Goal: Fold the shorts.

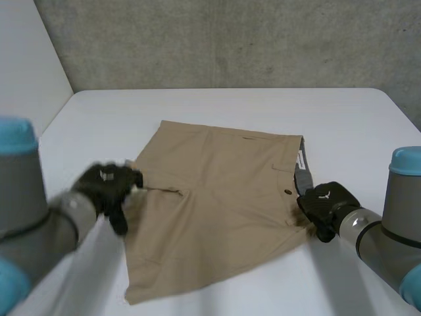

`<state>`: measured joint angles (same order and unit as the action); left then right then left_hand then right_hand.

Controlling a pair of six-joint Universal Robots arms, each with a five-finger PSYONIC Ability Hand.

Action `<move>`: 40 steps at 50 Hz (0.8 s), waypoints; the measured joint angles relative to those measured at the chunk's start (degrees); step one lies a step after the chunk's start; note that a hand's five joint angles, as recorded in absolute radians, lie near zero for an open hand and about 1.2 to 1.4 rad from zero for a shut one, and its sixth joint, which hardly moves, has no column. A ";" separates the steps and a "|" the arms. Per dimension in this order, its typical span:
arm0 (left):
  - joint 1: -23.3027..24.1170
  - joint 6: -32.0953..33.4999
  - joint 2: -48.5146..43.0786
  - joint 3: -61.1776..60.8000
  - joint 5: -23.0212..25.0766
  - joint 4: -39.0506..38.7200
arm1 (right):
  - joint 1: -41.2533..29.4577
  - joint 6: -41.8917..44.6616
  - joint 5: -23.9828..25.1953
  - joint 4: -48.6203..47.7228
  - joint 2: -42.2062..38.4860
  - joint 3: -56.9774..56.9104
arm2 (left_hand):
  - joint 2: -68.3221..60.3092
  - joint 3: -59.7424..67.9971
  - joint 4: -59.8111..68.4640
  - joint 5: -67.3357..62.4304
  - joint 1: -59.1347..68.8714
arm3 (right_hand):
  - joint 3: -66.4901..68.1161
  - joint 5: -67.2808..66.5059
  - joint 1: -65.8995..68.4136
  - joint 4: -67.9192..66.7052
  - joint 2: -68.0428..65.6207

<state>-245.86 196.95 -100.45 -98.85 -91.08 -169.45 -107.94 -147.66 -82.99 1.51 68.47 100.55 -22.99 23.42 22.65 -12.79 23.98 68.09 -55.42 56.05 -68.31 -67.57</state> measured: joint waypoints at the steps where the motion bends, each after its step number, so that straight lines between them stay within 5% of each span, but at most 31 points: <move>1: 0.65 -0.68 1.24 -2.00 0.01 0.03 | 0.00 -0.99 0.04 -0.01 0.00 -0.20 | 0.00 0.00 0.00 0.00 0.00 | 0.00 0.00 0.00 0.00 0.00; 15: 11.35 -6.10 6.66 -19.79 -0.44 -2.81 | -0.12 -7.94 0.19 -0.20 0.02 -1.52 | -5.42 4.75 6.07 -6.00 4.27 | 0.00 0.00 0.00 0.00 0.00; 35: 11.60 -7.49 -0.73 -18.65 -3.55 -15.48 | -0.21 -7.64 0.16 -0.83 0.80 0.53 | -6.45 6.03 7.08 -7.00 5.23 | 0.01 0.00 0.00 0.00 0.00; 40: 11.65 -6.35 -4.12 -17.94 -6.32 -17.36 | -0.05 -7.55 0.03 -1.30 1.06 0.61 | -18.84 18.42 19.24 -18.68 18.38 | 0.00 0.00 0.00 0.00 0.00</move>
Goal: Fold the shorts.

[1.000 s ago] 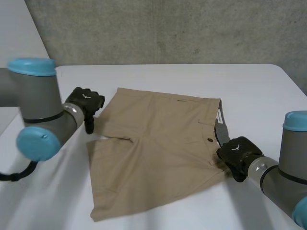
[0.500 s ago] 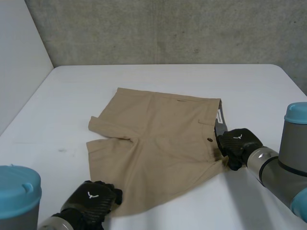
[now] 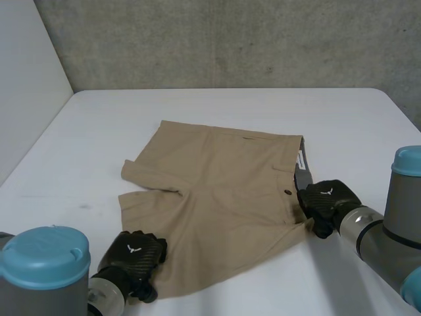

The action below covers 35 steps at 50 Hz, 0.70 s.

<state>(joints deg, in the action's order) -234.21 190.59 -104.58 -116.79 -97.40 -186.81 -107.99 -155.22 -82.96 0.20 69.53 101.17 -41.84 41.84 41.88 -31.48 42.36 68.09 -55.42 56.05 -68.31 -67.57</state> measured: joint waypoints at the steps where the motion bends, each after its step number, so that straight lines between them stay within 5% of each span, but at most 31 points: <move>1: 0.02 0.25 -0.22 0.08 -0.20 -0.12 | 0.04 0.03 -0.05 -0.14 0.00 -0.03 | -6.80 6.62 6.79 -6.62 3.20 | 0.00 0.00 0.00 0.00 0.00; 5: 0.19 1.33 -0.43 0.22 -0.95 -0.81 | 0.12 0.17 -0.22 -0.53 0.01 -0.31 | -22.62 21.30 24.46 -24.08 6.18 | 0.00 0.00 0.00 0.00 0.00; 8: 0.27 1.79 0.61 0.84 -1.51 -1.39 | 0.09 0.37 -0.35 -0.69 0.01 -0.89 | -24.57 24.15 26.32 -26.04 6.18 | 0.00 0.00 0.00 0.00 0.00; 11: 0.22 2.55 3.11 2.79 -2.03 -1.74 | -0.07 0.69 -0.46 -0.67 0.01 -2.31 | -26.62 26.01 26.49 -26.04 22.88 | 0.00 0.00 0.00 0.00 0.00; 23: -2.08 11.34 3.81 18.55 -1.91 -1.44 | -0.65 2.47 -0.61 -0.40 -1.30 -12.72 | -26.82 26.11 26.58 -26.04 22.87 | 0.00 0.00 0.00 -0.02 0.00; 35: -6.79 21.50 -29.19 61.08 -2.13 -1.12 | -1.86 5.08 -3.08 -9.01 -18.97 -38.57 | -26.93 26.31 26.76 -26.04 22.87 | 0.02 0.00 0.00 -0.12 0.00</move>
<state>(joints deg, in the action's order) -241.00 212.10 -133.76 -55.71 -99.54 -187.93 -109.85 -150.14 -86.04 -8.81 50.57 62.60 -68.76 68.15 68.64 -57.52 65.23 68.11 -55.42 56.05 -68.43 -67.57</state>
